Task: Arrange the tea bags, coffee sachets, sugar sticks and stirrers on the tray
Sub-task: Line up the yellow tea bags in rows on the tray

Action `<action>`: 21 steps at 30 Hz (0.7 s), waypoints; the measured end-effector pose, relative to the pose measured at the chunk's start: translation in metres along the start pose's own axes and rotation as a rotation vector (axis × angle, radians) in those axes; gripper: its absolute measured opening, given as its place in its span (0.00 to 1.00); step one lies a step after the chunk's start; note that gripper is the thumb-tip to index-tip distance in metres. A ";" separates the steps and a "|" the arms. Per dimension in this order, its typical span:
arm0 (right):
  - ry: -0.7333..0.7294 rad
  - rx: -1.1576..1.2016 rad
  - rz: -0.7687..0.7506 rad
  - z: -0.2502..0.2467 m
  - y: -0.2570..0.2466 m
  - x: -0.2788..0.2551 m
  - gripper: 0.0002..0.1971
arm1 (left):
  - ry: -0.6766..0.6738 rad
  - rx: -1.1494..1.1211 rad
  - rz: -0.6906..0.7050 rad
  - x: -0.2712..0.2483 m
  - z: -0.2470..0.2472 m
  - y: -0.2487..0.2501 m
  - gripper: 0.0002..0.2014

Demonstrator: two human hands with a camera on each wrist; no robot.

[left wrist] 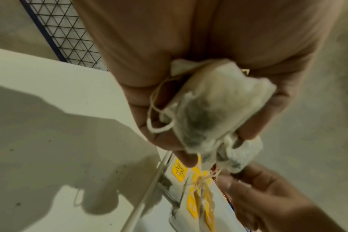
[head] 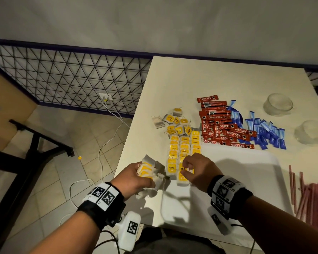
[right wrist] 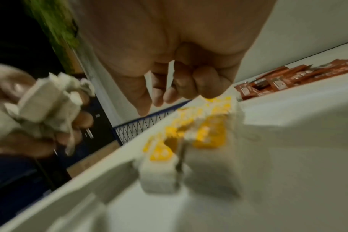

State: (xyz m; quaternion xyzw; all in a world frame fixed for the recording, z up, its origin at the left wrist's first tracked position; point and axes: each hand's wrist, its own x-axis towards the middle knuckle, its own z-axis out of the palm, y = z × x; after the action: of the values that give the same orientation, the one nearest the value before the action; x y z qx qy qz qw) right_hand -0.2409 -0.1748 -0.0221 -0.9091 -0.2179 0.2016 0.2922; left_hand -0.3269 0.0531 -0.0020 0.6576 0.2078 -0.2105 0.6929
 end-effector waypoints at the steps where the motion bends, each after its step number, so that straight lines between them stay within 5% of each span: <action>1: 0.044 0.051 -0.074 -0.004 -0.006 0.000 0.05 | -0.006 -0.005 0.003 0.001 0.002 0.001 0.25; 4: 0.093 0.263 -0.174 -0.012 -0.032 0.001 0.04 | -0.039 0.031 0.018 0.001 0.011 0.009 0.17; 8: -0.096 0.579 0.009 -0.020 -0.046 0.011 0.15 | -0.113 0.226 0.053 0.002 0.025 0.024 0.18; 10: -0.187 0.598 0.030 -0.025 -0.045 0.014 0.16 | -0.156 0.314 0.065 0.005 0.031 0.031 0.19; 13: -0.195 0.573 -0.006 -0.032 -0.041 0.013 0.08 | -0.188 0.381 0.069 0.009 0.041 0.042 0.07; 21: -0.112 0.796 0.082 -0.048 -0.032 0.010 0.03 | -0.156 0.292 0.060 0.014 0.052 0.041 0.17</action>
State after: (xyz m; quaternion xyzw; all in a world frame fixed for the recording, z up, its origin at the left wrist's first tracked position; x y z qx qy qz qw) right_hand -0.2182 -0.1675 0.0308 -0.7206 -0.1021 0.3310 0.6006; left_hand -0.2915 0.0030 0.0264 0.7389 0.1006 -0.2681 0.6100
